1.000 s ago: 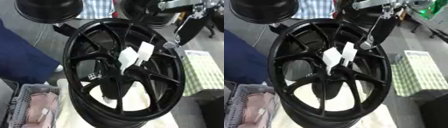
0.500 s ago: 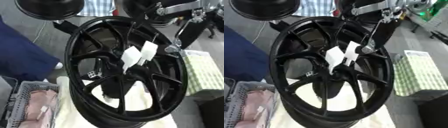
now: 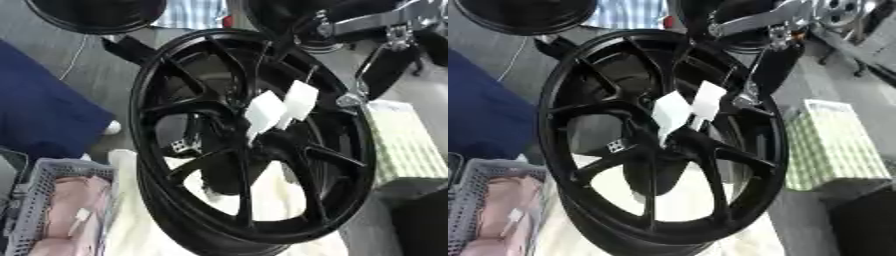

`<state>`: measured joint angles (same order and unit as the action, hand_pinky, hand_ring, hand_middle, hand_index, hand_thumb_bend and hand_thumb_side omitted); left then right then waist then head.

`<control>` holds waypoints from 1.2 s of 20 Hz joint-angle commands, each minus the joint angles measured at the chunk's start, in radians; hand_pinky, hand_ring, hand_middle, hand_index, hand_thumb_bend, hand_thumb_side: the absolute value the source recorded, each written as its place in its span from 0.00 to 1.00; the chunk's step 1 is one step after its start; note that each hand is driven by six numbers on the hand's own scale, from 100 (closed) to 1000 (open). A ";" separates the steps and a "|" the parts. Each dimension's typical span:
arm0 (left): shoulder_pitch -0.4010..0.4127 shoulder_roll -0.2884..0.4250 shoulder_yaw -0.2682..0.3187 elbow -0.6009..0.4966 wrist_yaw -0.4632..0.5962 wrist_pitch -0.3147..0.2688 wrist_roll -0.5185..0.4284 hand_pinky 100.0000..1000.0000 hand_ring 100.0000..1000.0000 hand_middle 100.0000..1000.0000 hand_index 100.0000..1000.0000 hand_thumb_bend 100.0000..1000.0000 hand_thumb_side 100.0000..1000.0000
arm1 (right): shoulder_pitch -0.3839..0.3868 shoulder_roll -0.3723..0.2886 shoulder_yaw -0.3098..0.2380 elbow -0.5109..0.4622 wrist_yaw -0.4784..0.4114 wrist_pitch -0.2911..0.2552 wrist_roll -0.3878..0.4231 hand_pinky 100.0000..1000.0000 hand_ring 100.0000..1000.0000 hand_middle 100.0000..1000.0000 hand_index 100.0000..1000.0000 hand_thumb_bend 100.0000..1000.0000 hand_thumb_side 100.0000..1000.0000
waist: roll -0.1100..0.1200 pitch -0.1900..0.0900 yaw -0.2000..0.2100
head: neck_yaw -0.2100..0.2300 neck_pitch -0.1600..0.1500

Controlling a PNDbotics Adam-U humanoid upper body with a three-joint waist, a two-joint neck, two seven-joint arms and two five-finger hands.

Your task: Pull the pin out of the wheel hub.

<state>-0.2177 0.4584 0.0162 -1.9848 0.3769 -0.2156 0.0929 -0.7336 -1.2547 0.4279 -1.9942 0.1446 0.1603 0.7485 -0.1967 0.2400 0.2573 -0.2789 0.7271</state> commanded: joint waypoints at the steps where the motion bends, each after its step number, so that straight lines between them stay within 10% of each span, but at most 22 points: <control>1: -0.012 0.022 0.002 -0.015 -0.005 -0.001 -0.005 0.71 0.66 0.61 0.83 0.01 0.64 | 0.000 -0.044 -0.022 -0.006 0.009 0.007 -0.012 0.93 0.99 0.91 0.92 0.30 0.00 | 0.011 -0.010 0.001 | -0.009 -0.005; 24: -0.032 0.026 0.003 -0.015 -0.011 -0.003 -0.004 0.71 0.65 0.61 0.83 0.01 0.64 | 0.115 -0.109 -0.056 -0.006 -0.049 -0.001 -0.073 0.93 0.99 0.91 0.91 0.30 0.00 | -0.001 0.024 0.019 | -0.037 -0.022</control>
<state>-0.2387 0.4588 0.0160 -1.9848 0.3701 -0.2162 0.0862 -0.6130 -1.3185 0.3944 -1.9942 0.1038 0.1658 0.6773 -0.2066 0.2777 0.2772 -0.3108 0.7173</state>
